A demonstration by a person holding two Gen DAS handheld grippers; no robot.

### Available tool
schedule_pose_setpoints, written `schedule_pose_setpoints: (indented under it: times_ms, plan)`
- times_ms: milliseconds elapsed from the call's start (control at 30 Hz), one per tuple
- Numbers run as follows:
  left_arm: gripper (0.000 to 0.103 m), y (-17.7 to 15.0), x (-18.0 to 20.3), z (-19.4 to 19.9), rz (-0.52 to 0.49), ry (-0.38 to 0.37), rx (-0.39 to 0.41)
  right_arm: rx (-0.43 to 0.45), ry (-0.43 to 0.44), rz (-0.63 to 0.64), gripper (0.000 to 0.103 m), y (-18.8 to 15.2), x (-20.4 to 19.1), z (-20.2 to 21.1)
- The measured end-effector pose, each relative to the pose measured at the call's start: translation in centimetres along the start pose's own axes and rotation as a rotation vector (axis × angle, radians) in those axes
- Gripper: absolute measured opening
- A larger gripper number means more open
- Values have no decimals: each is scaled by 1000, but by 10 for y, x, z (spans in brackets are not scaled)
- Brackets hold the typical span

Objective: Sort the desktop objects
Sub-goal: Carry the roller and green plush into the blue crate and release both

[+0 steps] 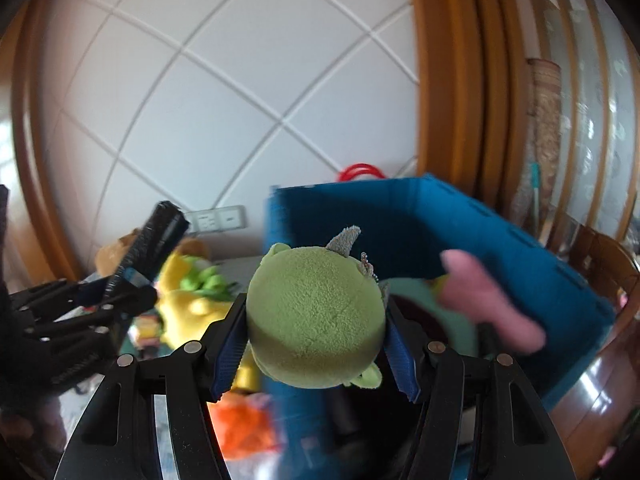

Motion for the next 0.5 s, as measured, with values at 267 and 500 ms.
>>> schedule_pose_setpoints:
  times_ms: [267,500]
  plan:
    - [34,35,109,-34,-58,-52,-22,-48,-39,-30,62,1,108,-4]
    - [34,24,149,-59,-103,-52,-87,-81,-40,-55,62,-6,153,-16]
Point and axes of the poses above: each gripper's, at about its wrist camera, not at the fingertips, and z roughly against the way its jaws point, x to its right, y to its top, the point moved 9 cm from there along -z, roughly the way its jaws point, and after that the axes turned 8 degrees about y, right-handed, at the moved point
